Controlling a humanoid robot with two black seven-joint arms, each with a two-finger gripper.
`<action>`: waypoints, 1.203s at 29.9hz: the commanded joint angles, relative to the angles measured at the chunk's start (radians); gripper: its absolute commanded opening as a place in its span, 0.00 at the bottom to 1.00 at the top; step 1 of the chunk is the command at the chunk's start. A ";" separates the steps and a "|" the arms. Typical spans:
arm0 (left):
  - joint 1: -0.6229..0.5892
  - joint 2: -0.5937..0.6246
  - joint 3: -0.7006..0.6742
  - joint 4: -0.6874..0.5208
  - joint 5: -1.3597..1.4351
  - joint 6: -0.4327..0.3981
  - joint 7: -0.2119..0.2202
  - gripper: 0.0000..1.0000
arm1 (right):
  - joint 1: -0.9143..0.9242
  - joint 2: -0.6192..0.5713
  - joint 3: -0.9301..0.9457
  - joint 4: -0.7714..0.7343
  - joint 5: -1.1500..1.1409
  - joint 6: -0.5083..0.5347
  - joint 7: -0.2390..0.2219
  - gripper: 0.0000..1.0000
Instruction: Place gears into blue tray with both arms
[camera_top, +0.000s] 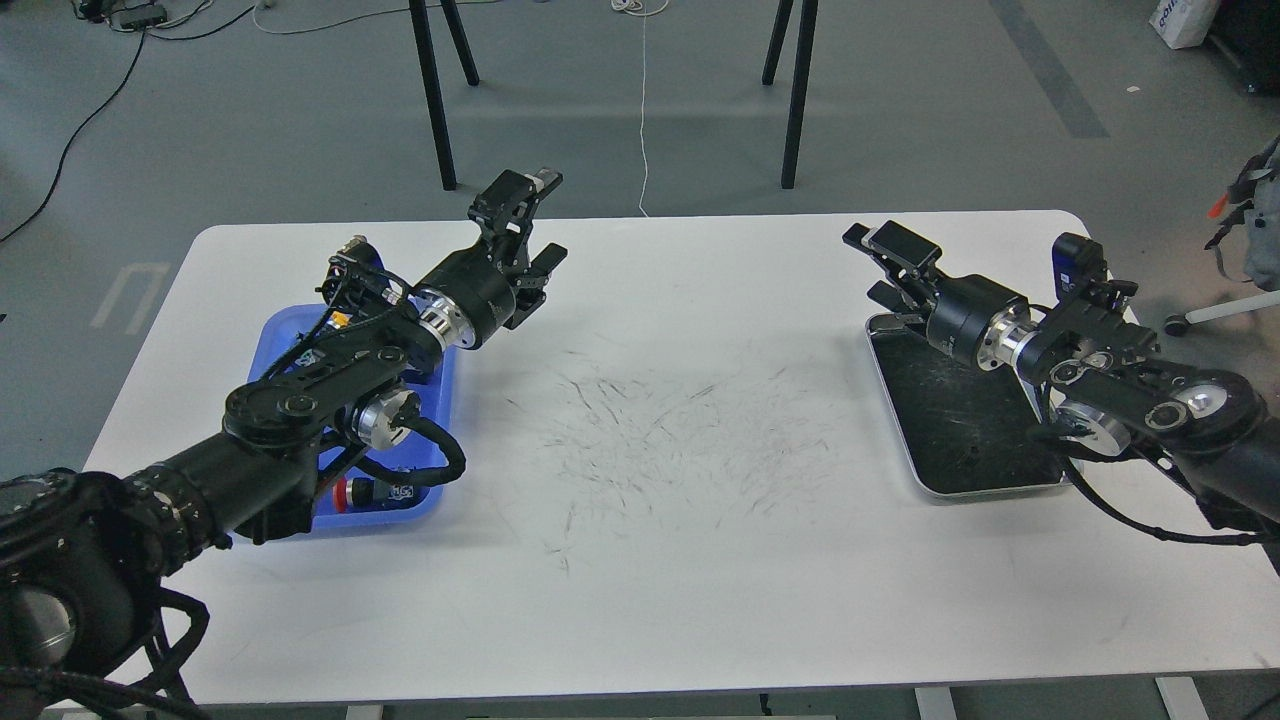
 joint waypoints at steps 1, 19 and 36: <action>0.005 -0.001 0.000 0.005 0.004 0.001 0.000 1.00 | 0.006 -0.060 -0.001 0.052 -0.173 0.004 0.000 0.99; 0.005 -0.025 0.019 0.058 0.009 -0.005 0.000 1.00 | 0.132 -0.204 -0.159 0.150 -0.765 0.034 0.000 0.99; 0.021 -0.029 0.035 0.058 0.011 -0.005 0.000 1.00 | 0.287 -0.231 -0.449 0.144 -1.181 0.044 0.000 0.99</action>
